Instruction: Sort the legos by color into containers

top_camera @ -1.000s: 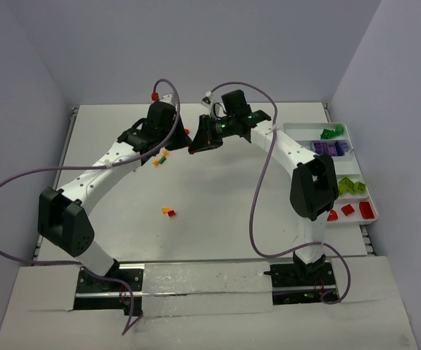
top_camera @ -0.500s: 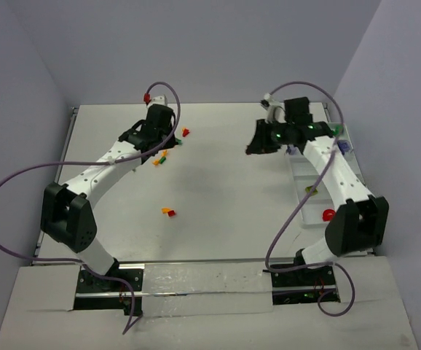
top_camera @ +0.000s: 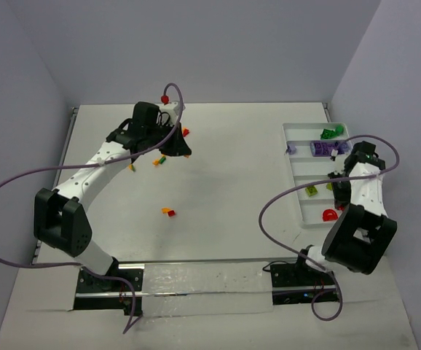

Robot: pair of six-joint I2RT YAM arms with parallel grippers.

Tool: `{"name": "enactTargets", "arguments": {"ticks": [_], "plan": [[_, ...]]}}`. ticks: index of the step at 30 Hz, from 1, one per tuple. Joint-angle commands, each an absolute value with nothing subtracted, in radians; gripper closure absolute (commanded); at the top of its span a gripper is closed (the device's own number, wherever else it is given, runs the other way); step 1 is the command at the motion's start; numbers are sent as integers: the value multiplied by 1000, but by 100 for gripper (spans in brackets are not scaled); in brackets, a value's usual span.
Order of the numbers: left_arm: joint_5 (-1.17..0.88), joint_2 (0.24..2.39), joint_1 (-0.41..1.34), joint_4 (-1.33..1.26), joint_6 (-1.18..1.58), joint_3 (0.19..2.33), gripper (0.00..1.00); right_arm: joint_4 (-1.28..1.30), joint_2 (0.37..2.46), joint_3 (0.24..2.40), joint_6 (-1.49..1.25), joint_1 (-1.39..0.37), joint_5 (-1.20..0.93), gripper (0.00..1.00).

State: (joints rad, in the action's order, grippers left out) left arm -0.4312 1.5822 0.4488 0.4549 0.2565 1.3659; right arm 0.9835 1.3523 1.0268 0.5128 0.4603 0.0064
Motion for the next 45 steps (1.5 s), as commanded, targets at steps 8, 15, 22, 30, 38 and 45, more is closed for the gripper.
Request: {"name": "enactTargets", "arguments": {"ticks": [8, 15, 22, 30, 38, 45], "plan": [[-518, 1565, 446, 492, 186, 1425, 100, 881, 1562, 1090, 627, 566, 70, 99], [-518, 1583, 445, 498, 181, 1435, 100, 878, 1621, 1117, 609, 564, 70, 52], [-627, 1584, 422, 458, 249, 1409, 100, 966, 1539, 1171, 601, 534, 58, 21], [-1077, 1573, 387, 233, 508, 1314, 100, 1057, 1382, 1323, 530, 243, -362, 22], [-1248, 1540, 387, -138, 823, 1150, 100, 808, 1341, 1356, 301, -135, -715, 28], [-1194, 1545, 387, -126, 931, 1137, 100, 666, 1353, 1359, 262, -396, -681, 23]]}}
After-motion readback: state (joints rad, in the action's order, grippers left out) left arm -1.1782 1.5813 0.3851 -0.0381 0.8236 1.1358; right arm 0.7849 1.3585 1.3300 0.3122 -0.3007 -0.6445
